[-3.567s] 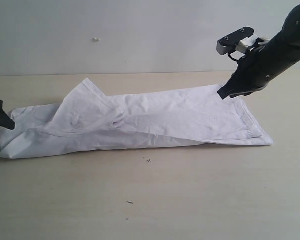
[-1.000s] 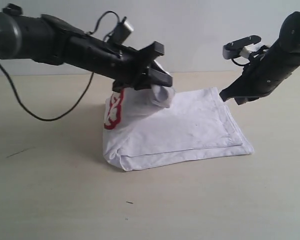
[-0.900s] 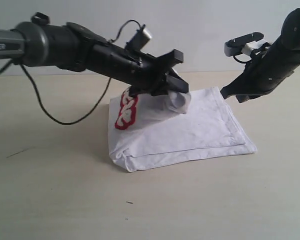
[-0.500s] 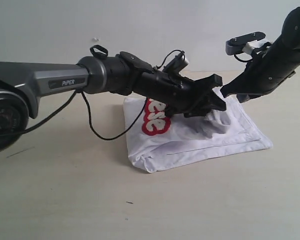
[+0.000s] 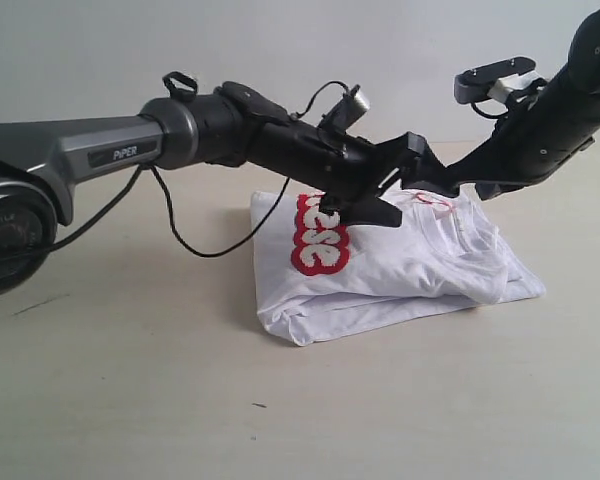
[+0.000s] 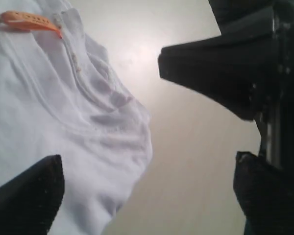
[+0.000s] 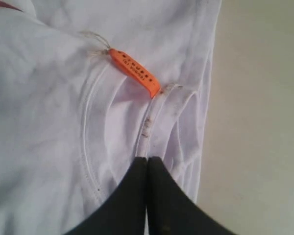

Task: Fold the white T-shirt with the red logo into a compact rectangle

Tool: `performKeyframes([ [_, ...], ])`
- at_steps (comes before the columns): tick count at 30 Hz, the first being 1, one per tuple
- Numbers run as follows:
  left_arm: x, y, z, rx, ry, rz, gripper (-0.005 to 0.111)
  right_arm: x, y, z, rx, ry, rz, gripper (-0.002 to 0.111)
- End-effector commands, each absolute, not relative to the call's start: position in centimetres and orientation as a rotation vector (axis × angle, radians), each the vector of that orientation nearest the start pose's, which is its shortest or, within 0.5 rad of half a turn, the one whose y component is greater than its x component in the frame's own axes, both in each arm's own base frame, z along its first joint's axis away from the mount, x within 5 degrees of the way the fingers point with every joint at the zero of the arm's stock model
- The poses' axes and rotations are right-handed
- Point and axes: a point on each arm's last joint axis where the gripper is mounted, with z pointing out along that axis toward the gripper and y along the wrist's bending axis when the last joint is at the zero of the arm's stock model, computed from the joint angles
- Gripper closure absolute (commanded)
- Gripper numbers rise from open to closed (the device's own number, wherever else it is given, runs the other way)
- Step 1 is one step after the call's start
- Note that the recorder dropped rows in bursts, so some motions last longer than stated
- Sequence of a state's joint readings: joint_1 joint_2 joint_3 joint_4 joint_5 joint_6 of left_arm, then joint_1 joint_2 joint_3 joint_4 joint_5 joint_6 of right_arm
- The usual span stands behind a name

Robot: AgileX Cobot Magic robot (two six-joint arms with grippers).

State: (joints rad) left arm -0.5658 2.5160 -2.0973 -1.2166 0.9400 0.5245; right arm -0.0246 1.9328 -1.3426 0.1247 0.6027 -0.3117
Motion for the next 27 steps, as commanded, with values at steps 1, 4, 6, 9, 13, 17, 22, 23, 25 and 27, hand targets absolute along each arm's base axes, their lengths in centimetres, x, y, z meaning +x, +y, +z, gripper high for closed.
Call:
performKeyframes([
  [1,42.0,-30.9,15.9,0.729,2.628,-1.473,0.019,40.8,-0.3,19.1,-0.287,2.645,0.012,0.108],
  [4,42.8,-28.4,14.8,0.767,2.760,-1.242,0.036,40.9,0.0,18.8,-0.301,2.645,0.050,0.108],
  [6,43.1,-27.4,14.2,0.755,2.822,-1.132,0.053,41.0,0.6,18.4,-0.302,2.642,0.146,0.108],
  [9,43.2,-27.3,13.9,0.763,2.834,-1.106,0.076,41.1,1.5,17.2,-0.368,2.645,0.285,0.108],
  [13,42.9,-27.8,13.7,0.773,2.834,-1.113,0.091,41.3,2.1,15.4,-0.360,2.671,0.390,0.108],
  [17,42.9,-27.7,12.9,0.781,2.866,-1.025,0.079,41.5,1.7,12.8,-0.394,2.719,0.333,0.108],
  [22,43.0,-26.4,9.2,0.778,3.027,-0.768,0.051,41.8,0.6,11.3,-0.351,2.766,0.170,0.108],
  [23,43.0,-26.2,8.1,0.783,3.054,-0.725,0.052,41.7,0.4,11.2,-0.340,2.777,0.147,0.108],
  [25,42.9,-26.2,7.8,0.772,3.064,-0.738,0.054,41.8,0.4,11.2,-0.329,2.777,0.146,0.108],
  [27,43.0,-26.2,7.8,0.778,3.062,-0.724,0.060,41.6,0.4,11.1,-0.296,2.796,0.155,0.108],
])
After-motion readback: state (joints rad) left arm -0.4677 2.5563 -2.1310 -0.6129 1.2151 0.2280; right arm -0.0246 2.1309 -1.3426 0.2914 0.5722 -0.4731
